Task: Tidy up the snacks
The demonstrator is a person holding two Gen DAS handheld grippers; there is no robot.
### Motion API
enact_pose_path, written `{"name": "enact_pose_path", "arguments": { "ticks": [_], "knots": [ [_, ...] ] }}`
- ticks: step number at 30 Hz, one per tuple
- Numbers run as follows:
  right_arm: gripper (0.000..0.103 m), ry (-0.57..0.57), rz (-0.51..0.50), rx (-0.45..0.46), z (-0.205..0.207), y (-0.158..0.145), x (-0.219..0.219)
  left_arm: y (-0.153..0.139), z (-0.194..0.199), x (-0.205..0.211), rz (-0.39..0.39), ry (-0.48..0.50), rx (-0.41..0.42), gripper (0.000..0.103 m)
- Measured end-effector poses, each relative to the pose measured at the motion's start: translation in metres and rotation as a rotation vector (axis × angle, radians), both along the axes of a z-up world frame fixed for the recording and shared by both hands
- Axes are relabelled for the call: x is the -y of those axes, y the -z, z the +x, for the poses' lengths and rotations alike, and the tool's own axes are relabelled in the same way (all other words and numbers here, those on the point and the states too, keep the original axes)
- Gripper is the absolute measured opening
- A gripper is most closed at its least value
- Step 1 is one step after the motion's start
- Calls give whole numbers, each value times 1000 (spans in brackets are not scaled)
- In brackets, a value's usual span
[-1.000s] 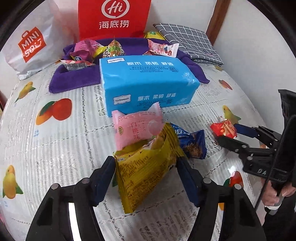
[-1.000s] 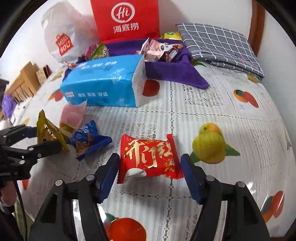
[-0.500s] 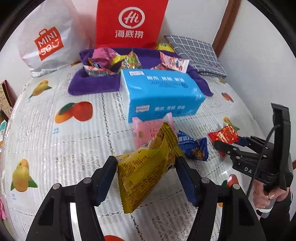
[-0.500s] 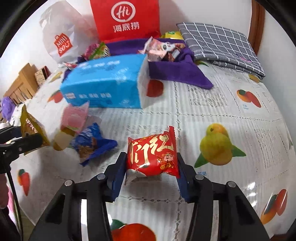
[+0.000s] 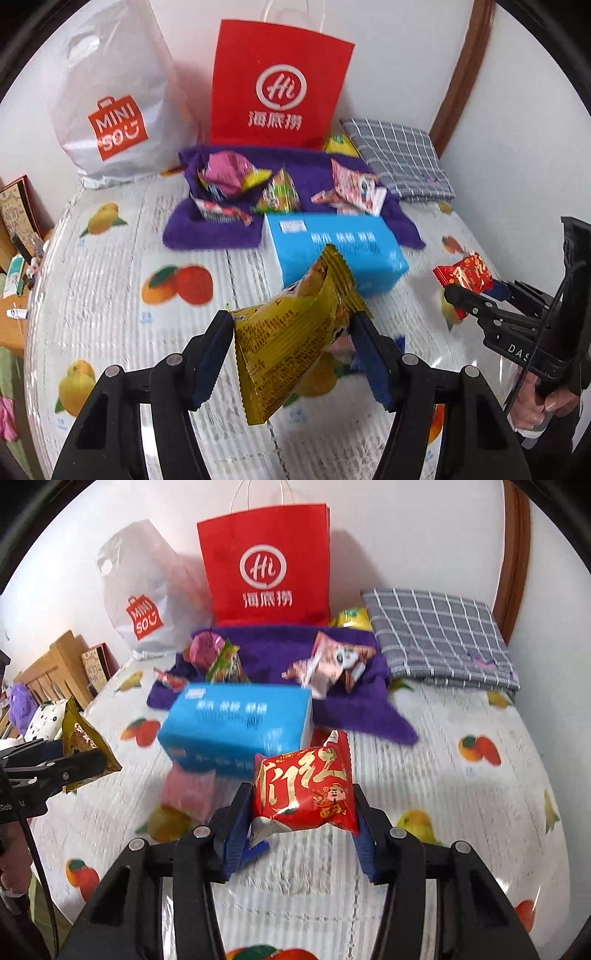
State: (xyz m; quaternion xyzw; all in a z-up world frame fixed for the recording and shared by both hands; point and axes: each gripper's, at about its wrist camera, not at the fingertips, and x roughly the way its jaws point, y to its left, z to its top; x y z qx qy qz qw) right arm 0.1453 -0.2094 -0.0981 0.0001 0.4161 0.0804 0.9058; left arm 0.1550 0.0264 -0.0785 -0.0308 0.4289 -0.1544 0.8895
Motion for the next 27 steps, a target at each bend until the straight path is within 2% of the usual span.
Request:
{"name": "enact_pose_path", "arguments": {
  "ticks": [17, 27],
  "knots": [
    [50, 54, 25, 49, 88, -39, 2, -36, 88, 2, 30, -11, 68, 64],
    [50, 56, 22, 51, 150, -35, 0, -41, 147, 18, 87, 21, 97, 64]
  ]
}}
